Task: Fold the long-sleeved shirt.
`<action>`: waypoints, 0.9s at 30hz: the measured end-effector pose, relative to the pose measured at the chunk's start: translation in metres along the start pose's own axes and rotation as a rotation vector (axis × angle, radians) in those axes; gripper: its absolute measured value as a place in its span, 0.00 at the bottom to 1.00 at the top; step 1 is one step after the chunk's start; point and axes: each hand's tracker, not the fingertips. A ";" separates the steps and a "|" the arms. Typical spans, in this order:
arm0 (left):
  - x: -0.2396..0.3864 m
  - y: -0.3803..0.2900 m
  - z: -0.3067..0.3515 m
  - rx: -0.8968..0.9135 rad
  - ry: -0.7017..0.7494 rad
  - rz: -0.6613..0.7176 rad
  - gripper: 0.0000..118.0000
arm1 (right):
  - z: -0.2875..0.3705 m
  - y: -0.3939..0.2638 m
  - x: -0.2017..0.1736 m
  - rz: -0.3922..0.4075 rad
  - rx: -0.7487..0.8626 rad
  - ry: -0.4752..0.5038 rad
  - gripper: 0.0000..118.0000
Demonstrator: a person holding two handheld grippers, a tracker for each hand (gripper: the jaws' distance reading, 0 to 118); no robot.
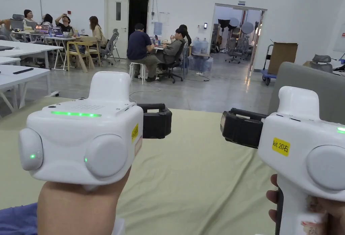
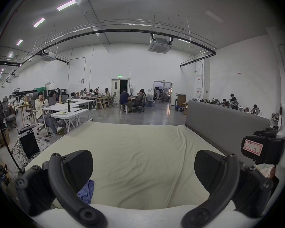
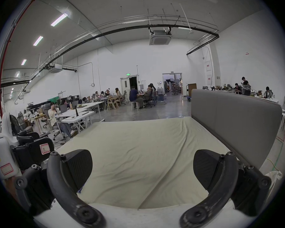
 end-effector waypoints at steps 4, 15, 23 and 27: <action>-0.001 0.001 0.001 0.006 -0.001 0.001 1.00 | 0.000 0.001 0.000 -0.007 0.011 -0.020 1.00; 0.000 0.002 0.002 0.004 -0.010 -0.002 1.00 | -0.001 0.001 0.001 0.001 0.004 -0.082 1.00; 0.002 0.002 0.001 0.002 -0.017 -0.005 1.00 | 0.003 0.003 0.002 -0.016 0.010 -0.028 1.00; 0.002 0.001 0.001 -0.001 -0.022 -0.006 1.00 | 0.002 0.003 -0.004 0.011 0.006 -0.041 1.00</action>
